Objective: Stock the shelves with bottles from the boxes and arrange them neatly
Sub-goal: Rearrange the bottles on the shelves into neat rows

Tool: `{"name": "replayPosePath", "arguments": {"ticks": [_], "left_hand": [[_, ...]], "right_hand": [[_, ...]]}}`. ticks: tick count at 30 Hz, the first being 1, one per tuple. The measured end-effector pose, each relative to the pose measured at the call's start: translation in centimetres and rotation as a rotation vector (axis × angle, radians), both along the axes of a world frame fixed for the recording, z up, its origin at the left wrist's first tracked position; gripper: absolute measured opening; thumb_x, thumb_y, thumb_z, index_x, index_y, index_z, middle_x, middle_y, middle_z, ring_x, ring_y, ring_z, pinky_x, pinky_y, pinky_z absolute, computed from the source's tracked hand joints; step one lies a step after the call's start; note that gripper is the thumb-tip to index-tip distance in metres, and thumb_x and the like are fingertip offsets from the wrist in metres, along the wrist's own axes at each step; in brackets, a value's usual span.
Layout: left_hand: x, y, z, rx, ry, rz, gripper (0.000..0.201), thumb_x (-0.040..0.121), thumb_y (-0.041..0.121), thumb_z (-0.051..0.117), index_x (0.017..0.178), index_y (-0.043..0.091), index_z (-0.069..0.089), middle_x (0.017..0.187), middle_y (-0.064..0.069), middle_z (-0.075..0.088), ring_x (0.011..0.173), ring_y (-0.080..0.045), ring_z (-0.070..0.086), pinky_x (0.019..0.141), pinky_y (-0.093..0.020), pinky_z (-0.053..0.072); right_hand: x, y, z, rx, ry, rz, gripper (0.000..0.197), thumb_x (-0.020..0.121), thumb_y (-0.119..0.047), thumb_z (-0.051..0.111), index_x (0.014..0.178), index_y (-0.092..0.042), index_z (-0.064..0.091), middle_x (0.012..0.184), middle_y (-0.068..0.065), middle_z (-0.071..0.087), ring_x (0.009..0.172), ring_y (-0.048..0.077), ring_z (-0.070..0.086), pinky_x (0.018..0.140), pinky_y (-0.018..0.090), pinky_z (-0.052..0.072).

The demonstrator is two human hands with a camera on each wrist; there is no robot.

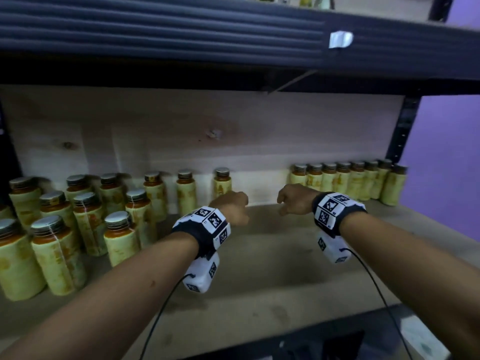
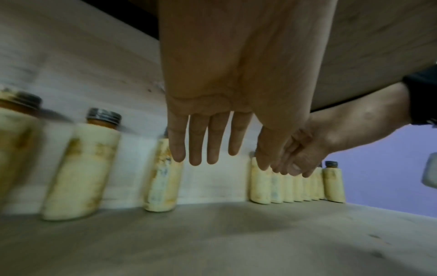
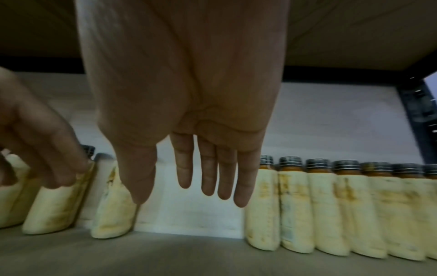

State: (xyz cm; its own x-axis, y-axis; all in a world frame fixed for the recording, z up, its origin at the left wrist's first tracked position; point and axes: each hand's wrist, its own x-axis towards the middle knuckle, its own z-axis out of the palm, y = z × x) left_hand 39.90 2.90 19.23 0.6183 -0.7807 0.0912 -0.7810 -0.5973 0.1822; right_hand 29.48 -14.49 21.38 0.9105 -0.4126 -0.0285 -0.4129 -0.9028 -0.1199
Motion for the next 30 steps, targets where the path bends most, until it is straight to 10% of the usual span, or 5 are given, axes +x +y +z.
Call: {"name": "replayPosePath", "arguments": {"ticks": [9,20,30], "left_hand": [[-2.8,-8.2,-0.8,0.027,0.086,-0.189,0.034,0.084,0.036,0.068,0.114,0.019,0.065,0.114,-0.005,0.064,0.097,-0.025,0.063,0.083,-0.034,0.054],[2.2,-19.2,-1.3,-0.387,0.275,-0.149,0.042,0.083,0.025,0.069,0.122,0.014,0.059,0.114,-0.010,0.066,0.100,-0.024,0.061,0.078,-0.026,0.045],[4.1,-21.6,-2.6,-0.766,0.739,-0.201,0.040,0.083,0.023,0.074,0.121,0.022,0.063,0.115,0.001,0.069,0.107,-0.020,0.064,0.093,-0.046,0.053]], "right_hand": [[-4.3,-6.8,0.0,-0.031,-0.004,-0.120,0.050,0.095,-0.037,0.063,0.133,-0.006,0.057,0.137,0.010,0.055,0.120,0.028,0.055,0.095,0.034,0.047],[1.1,-16.2,-1.0,0.227,-0.641,-0.331,0.061,0.089,-0.006,0.063,0.146,-0.008,0.040,0.142,0.012,0.051,0.127,0.027,0.051,0.089,0.026,0.044],[2.4,-16.7,-1.3,0.036,-0.364,-0.244,0.068,0.070,-0.022,0.087,0.123,-0.009,0.047,0.120,0.008,0.050,0.101,0.023,0.047,0.075,0.032,0.037]]}}
